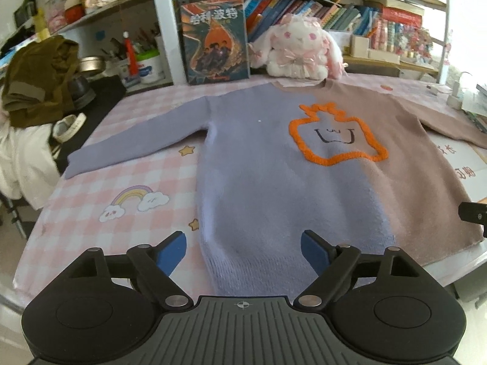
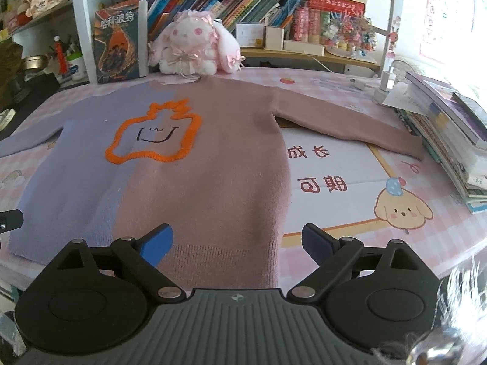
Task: Fold clothes
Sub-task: 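Open both grippers and lift them off the hem, then move the left gripper to the lavender sleeve cuff and close on it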
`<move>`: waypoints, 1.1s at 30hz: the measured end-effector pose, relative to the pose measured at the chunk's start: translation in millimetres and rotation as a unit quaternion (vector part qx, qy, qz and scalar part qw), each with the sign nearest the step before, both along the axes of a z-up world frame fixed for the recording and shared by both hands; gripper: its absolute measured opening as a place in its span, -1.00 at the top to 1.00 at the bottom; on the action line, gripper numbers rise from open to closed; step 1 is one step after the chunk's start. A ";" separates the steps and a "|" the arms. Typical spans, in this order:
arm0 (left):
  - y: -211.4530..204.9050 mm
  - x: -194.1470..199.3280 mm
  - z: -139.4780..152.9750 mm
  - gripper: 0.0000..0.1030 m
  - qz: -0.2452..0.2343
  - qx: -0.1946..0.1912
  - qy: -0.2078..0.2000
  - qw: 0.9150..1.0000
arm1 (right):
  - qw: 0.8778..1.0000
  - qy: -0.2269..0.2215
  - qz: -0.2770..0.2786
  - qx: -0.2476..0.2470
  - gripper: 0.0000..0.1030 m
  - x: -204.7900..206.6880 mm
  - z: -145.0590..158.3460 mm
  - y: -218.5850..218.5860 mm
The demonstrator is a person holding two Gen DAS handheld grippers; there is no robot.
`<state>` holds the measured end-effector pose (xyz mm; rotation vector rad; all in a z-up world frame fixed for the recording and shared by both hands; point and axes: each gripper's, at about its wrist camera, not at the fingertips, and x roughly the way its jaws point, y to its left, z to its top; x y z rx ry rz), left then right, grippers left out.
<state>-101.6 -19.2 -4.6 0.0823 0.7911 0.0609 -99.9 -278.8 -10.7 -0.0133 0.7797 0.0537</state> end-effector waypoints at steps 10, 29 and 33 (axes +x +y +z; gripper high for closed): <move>67.5 34.2 -1.4 -0.66 -0.069 -0.010 0.012 0.998 | 0.998 -0.002 -0.055 -0.013 -0.84 -2.6 7.5 66.7; 240.6 65.1 -28.6 -0.66 0.043 -0.093 0.008 0.995 | 0.997 0.015 -0.057 -0.046 -0.86 -2.8 2.0 199.4; 270.8 69.5 -31.5 -0.66 0.075 -0.096 -0.025 0.992 | 0.997 0.017 -0.052 -0.052 -0.86 0.0 1.6 209.3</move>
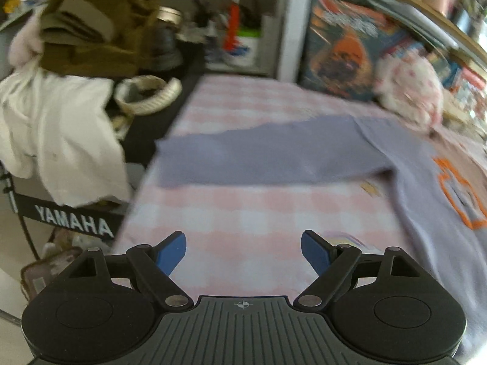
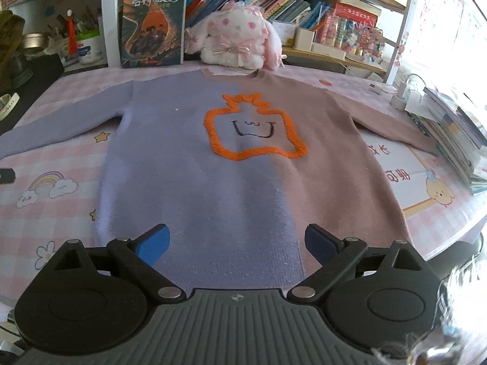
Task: Fold clothes
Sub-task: 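Move the left gripper to the lavender sleeve cuff and close on it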
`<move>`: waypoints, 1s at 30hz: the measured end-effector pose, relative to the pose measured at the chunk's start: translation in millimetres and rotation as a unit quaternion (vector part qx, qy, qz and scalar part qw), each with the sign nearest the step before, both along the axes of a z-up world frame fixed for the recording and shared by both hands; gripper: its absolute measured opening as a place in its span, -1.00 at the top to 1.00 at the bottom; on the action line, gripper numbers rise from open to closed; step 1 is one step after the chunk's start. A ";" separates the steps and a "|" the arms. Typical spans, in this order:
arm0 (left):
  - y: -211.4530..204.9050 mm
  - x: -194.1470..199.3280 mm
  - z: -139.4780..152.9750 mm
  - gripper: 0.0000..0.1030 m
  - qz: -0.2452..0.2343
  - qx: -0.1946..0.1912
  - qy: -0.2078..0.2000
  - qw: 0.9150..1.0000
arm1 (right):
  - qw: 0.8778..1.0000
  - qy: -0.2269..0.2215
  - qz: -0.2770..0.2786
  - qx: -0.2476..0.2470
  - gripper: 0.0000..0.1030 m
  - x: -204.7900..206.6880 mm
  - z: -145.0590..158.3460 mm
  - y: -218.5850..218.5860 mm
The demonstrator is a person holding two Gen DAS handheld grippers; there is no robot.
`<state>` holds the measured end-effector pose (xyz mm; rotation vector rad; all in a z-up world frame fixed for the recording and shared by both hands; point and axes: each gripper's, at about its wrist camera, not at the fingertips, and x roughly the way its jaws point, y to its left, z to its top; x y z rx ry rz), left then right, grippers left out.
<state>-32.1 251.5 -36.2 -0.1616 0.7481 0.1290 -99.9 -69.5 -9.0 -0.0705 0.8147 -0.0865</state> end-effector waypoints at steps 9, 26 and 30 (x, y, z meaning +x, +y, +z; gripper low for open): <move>60.8 36.9 -18.6 -0.34 0.103 -0.131 -0.016 0.986 | 1.000 0.010 -0.007 -0.014 -0.86 6.5 -0.4 4.4; 33.8 92.4 -25.5 -0.19 0.073 -0.252 -0.031 0.964 | 0.999 0.023 -0.025 -0.028 -0.86 12.2 -2.1 -4.8; 41.9 95.3 -27.7 0.27 0.100 -0.258 -0.026 0.961 | 0.999 0.021 -0.021 -0.030 -0.86 14.7 -1.8 -4.2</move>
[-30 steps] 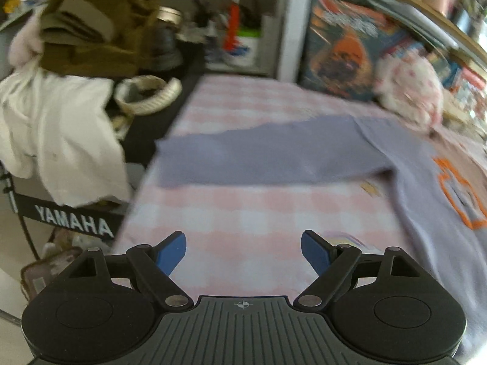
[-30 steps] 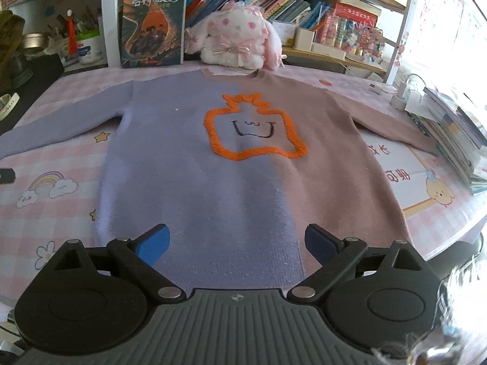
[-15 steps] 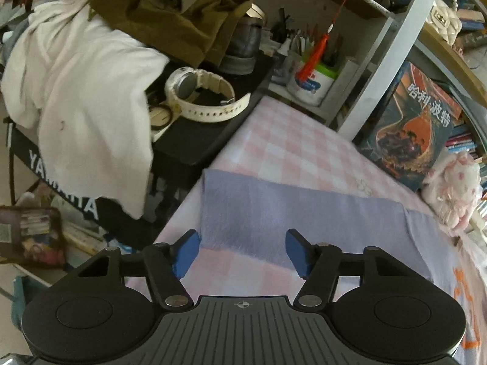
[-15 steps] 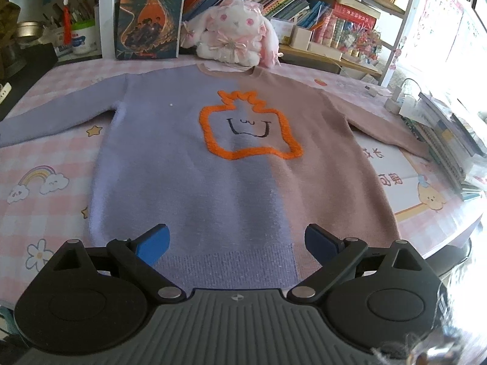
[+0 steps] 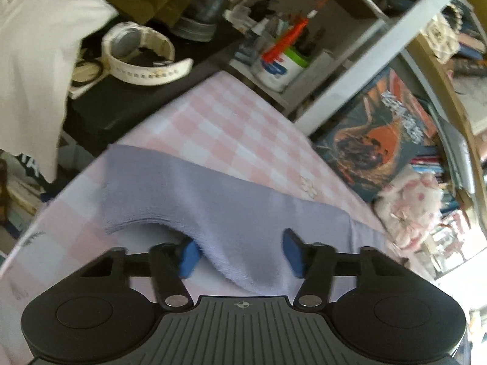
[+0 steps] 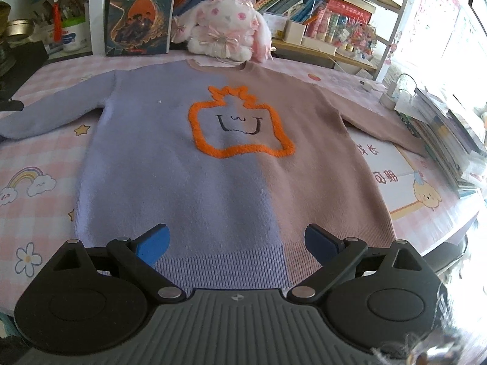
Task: Fold clothes
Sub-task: 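Move the left gripper to the lavender sleeve cuff and close on it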
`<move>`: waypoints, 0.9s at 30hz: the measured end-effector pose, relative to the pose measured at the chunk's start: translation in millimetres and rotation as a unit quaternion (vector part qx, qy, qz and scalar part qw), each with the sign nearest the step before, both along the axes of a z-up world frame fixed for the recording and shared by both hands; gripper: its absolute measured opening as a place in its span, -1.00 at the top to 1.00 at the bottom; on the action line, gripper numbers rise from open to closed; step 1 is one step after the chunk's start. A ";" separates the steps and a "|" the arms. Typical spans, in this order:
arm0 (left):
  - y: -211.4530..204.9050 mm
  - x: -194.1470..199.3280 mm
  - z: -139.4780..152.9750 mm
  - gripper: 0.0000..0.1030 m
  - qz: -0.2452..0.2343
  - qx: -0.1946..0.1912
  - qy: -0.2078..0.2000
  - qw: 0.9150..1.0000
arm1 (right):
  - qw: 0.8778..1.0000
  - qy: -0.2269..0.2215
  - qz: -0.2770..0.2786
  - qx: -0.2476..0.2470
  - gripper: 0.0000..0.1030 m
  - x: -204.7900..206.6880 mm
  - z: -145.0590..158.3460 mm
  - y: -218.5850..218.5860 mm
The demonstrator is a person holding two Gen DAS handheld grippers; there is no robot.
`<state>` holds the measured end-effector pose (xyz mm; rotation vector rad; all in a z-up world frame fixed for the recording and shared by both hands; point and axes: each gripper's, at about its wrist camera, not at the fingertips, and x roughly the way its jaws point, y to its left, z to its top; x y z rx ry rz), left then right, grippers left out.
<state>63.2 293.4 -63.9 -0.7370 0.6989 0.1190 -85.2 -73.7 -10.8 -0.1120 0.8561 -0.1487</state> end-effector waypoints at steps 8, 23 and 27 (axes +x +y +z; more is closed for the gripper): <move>12.9 4.5 -5.3 0.85 0.036 0.010 0.020 0.999 | 1.000 -0.004 -0.004 0.001 -0.86 2.6 1.3 -6.5; -36.1 -6.9 36.4 0.92 0.040 0.102 -0.020 0.994 | 0.999 -0.022 0.010 0.023 -0.86 8.6 -0.6 -53.8; -70.6 -7.8 59.1 0.92 0.042 0.128 -0.043 0.990 | 0.998 -0.031 0.041 0.033 -0.86 17.8 -1.3 -76.2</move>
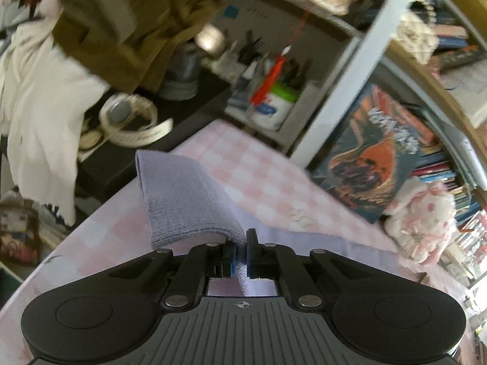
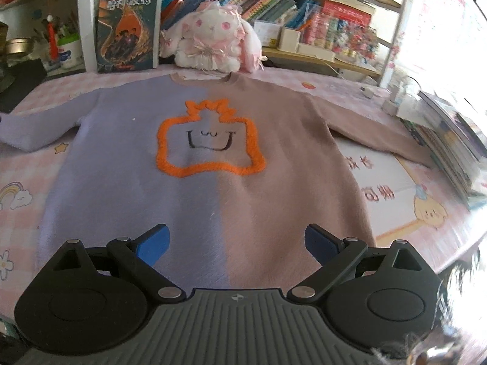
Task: Fold clothes
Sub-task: 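Move the left gripper to the lavender sleeve cuff and close on it, then carry the lavender sleeve across the body with the left gripper and release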
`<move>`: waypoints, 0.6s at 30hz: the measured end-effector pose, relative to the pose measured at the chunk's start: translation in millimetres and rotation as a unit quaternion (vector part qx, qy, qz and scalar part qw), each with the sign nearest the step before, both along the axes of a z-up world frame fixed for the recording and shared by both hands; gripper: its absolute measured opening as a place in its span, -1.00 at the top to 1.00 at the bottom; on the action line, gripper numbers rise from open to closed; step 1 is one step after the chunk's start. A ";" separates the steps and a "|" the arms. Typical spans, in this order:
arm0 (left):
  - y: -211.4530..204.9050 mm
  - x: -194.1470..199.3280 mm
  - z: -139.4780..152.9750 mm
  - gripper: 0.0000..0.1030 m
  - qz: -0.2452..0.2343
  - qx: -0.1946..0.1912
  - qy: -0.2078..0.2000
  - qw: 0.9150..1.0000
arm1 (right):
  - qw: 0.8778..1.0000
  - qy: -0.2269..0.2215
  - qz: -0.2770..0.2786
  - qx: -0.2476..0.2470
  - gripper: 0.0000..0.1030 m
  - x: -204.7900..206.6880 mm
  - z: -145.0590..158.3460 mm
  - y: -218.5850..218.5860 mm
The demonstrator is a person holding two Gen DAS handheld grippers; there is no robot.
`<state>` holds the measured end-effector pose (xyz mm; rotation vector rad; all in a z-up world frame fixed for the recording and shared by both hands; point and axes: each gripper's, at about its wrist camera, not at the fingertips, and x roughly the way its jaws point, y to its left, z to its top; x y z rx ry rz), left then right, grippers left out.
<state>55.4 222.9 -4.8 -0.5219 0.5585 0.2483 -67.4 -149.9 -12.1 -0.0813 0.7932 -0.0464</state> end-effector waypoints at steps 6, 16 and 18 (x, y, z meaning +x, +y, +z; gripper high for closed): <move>-76.7 8.4 35.1 0.92 -0.024 0.048 -0.024 0.998 | 0.998 -0.017 0.050 0.045 -0.86 19.6 3.9 -53.1; -216.4 45.4 57.3 0.92 -0.074 0.105 -0.040 0.991 | 0.990 -0.008 0.120 0.077 -0.86 42.6 -0.2 -123.9; -236.6 53.8 56.4 0.92 -0.079 0.109 -0.037 0.990 | 0.988 -0.005 0.133 0.079 -0.86 44.6 -1.5 -134.7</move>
